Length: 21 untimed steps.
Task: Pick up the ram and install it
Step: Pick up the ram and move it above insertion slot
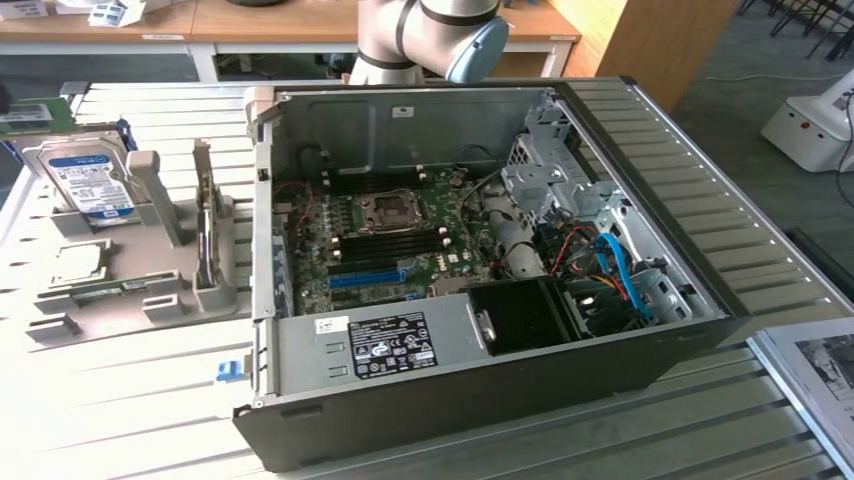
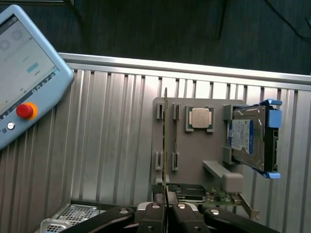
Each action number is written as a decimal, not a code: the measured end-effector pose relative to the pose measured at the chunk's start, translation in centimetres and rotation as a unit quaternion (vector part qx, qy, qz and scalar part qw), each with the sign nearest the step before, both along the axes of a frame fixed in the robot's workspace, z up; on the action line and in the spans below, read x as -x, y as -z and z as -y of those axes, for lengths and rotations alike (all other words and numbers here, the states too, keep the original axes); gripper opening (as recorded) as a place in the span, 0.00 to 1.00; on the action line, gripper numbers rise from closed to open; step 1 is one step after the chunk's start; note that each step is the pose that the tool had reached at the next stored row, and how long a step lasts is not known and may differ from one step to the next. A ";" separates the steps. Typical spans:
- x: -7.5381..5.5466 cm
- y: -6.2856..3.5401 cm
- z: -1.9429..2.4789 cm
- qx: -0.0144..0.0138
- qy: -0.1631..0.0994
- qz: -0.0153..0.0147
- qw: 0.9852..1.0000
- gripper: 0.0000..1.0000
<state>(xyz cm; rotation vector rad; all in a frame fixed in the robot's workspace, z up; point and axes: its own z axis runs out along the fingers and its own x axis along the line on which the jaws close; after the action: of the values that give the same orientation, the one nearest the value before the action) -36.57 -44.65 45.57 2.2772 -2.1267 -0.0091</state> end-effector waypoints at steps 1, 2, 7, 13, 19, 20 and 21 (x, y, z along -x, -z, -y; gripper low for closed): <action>0.0 0.11 0.00 0.000 0.000 0.000 1.000 0.12; 0.0 0.22 0.00 0.000 0.000 0.000 1.000 0.12; 0.0 0.38 0.01 0.000 0.000 0.000 1.000 0.12; -0.5 0.39 0.01 0.000 0.000 0.000 1.000 0.12; -1.6 0.39 0.01 0.000 0.000 0.000 1.000 0.12; -1.8 0.39 0.00 0.000 0.000 0.000 1.000 0.12; -1.9 0.39 0.01 0.000 0.000 0.000 1.000 0.12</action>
<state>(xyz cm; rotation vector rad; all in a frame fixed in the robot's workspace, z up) -34.63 -44.65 45.18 2.2775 -2.1265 -0.0092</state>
